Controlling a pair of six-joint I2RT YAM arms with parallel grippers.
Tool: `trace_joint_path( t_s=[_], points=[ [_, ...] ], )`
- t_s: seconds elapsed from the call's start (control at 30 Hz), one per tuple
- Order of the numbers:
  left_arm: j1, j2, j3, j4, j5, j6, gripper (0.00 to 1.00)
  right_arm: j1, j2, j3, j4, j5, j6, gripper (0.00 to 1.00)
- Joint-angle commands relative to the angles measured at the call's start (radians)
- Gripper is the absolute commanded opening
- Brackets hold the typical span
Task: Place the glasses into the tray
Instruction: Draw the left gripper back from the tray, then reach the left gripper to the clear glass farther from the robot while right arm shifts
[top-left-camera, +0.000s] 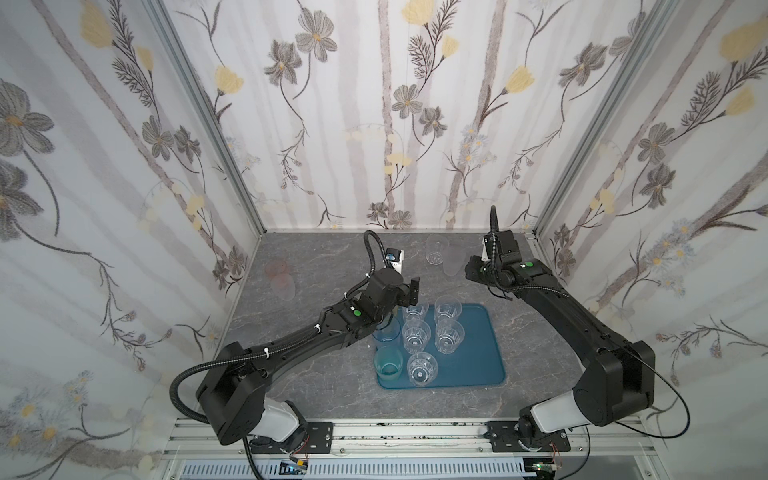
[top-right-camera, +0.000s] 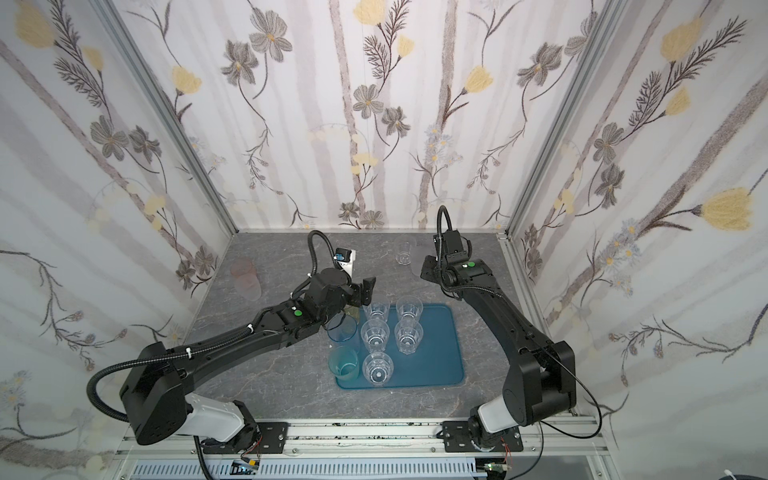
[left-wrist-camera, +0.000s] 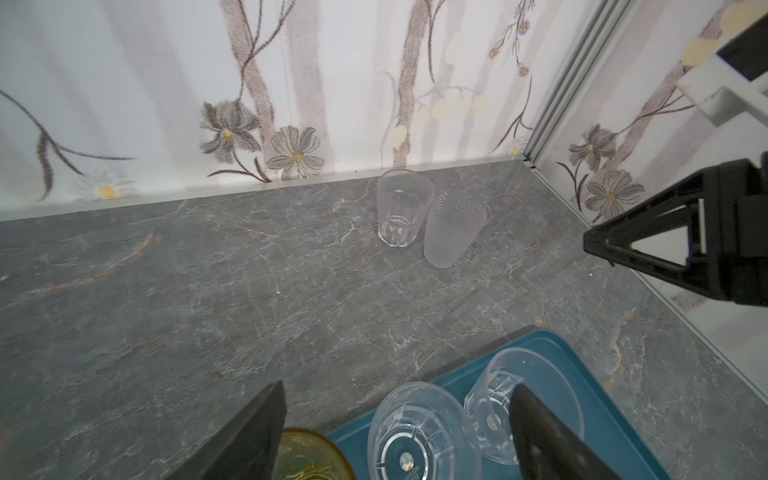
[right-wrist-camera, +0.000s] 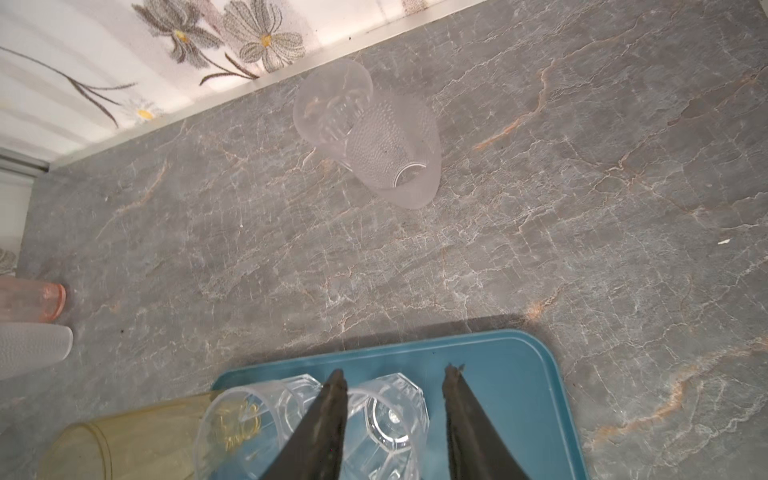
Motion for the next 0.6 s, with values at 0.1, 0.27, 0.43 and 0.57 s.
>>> trace_joint_path(
  t_s=[0.1,0.27,0.43,0.57],
  points=[
    [0.018,0.238,0.248,0.025,0.059,0.052,0.88,-0.008,-0.019,-0.072,0.121,-0.041,0.041,0.41],
    [0.069,0.518,0.585,-0.079,0.157,0.010,0.86,-0.016,-0.043,-0.129,0.146,-0.039,0.034,0.41],
    [0.123,0.799,0.959,-0.234,0.176,0.014,0.83,-0.031,-0.091,-0.175,0.150,-0.040,0.020,0.41],
    [0.149,0.937,1.128,-0.263,0.179,0.033,0.82,-0.033,-0.115,-0.222,0.173,-0.047,0.019,0.41]
  ],
)
